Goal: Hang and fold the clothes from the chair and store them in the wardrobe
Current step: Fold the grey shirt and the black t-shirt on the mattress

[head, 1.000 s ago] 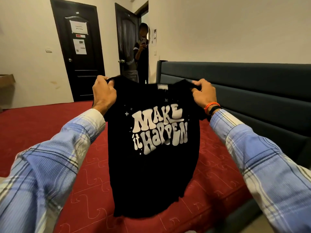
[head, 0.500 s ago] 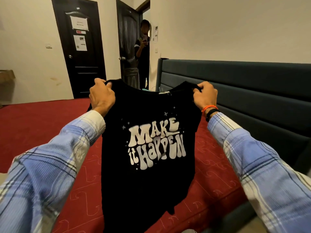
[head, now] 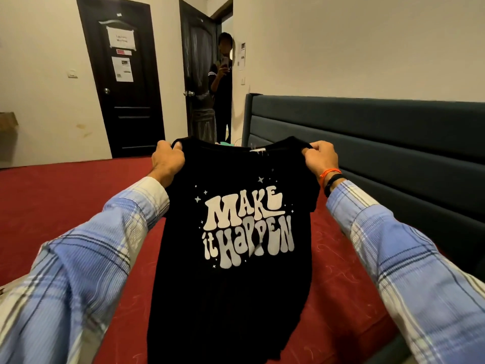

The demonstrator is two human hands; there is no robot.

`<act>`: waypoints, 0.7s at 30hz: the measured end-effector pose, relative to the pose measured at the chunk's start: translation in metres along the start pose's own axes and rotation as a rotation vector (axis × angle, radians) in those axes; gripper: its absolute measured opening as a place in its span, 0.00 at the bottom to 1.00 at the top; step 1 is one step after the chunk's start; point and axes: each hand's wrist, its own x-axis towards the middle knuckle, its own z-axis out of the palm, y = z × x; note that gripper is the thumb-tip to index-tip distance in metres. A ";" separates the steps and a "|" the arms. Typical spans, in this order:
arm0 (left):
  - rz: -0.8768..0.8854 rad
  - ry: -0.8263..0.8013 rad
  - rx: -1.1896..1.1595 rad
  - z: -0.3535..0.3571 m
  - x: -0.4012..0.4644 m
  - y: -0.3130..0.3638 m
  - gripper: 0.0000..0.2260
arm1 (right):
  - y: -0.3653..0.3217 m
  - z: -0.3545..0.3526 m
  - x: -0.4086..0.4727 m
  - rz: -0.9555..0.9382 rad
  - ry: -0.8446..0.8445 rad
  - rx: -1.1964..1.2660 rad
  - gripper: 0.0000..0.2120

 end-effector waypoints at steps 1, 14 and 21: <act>0.034 0.007 -0.055 0.005 0.011 0.009 0.18 | -0.006 -0.004 0.008 -0.044 0.019 0.034 0.04; -0.105 -0.128 -1.234 -0.002 -0.018 0.025 0.13 | -0.012 -0.016 -0.060 -0.582 0.138 0.259 0.07; -0.605 0.006 -1.368 -0.034 -0.114 -0.152 0.16 | 0.083 0.039 -0.221 -0.647 -0.310 0.005 0.08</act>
